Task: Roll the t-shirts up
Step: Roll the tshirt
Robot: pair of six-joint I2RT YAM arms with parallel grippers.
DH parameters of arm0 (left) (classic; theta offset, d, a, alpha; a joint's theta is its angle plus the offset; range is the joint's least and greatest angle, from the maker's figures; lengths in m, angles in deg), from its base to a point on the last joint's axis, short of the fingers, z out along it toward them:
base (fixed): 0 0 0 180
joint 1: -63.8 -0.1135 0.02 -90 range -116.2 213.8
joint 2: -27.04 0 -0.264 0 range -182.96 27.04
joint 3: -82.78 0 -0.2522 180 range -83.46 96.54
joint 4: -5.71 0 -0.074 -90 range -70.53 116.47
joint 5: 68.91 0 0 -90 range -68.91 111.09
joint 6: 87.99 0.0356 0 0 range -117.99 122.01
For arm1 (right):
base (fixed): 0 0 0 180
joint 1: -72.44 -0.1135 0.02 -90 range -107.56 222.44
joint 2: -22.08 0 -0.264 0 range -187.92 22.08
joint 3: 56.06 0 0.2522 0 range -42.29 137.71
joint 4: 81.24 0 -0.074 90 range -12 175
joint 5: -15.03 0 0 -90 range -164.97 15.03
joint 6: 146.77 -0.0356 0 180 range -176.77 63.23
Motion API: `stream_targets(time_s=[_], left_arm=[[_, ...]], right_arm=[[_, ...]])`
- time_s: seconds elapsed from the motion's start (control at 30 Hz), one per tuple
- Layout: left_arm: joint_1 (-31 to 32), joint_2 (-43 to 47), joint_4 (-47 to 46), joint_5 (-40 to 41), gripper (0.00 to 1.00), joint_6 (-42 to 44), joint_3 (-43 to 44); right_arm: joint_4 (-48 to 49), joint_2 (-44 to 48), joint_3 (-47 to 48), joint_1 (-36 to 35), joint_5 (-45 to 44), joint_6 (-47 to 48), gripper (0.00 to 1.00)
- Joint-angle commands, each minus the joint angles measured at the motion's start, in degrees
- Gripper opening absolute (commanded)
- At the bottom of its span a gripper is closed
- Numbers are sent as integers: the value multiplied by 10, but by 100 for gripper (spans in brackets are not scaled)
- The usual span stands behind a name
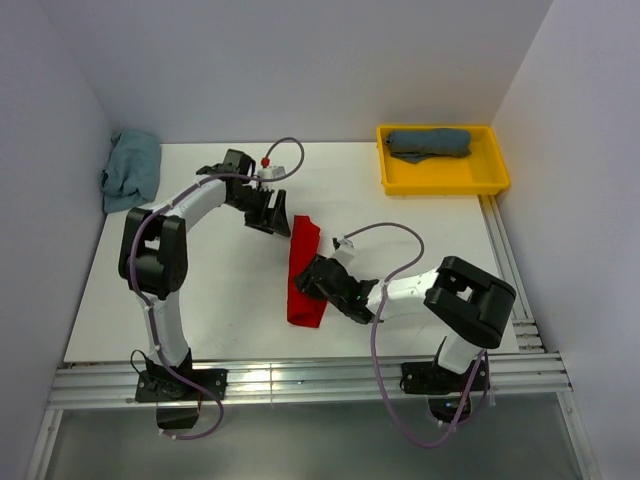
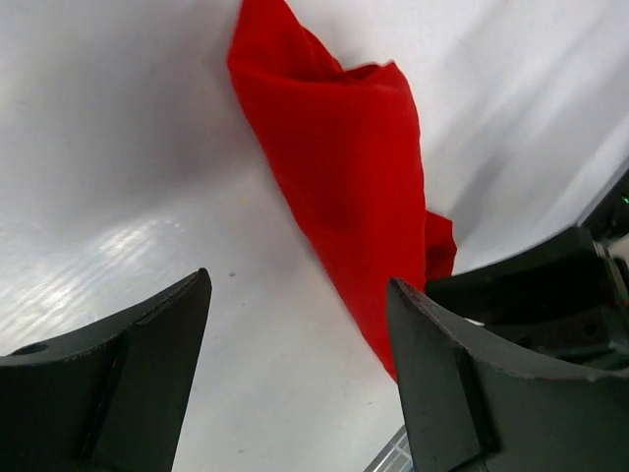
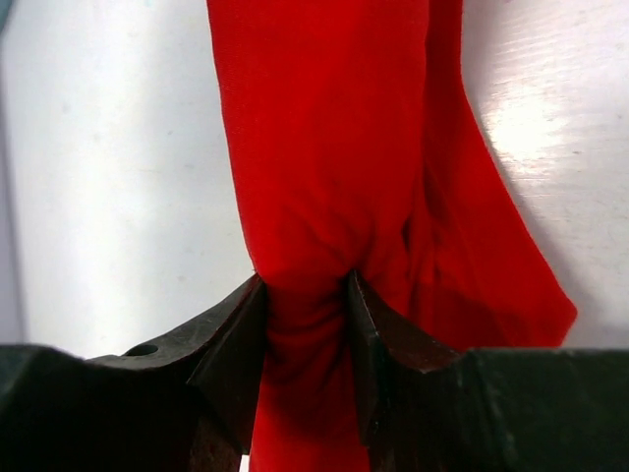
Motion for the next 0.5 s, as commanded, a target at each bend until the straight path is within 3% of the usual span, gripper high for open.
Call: stream_targets(time_s=[0.0, 0.17, 0.47], left_arm=[[-9, 2, -56, -89, 77, 29, -36], [-9, -22, -93, -130, 77, 26, -67], [-6, -28, -137, -148, 78, 14, -89]], right_arm=[[91, -6, -52, 11, 82, -14, 43], [237, -43, -107, 40, 149, -38, 43], [358, -102, -117, 63, 225, -52, 42]])
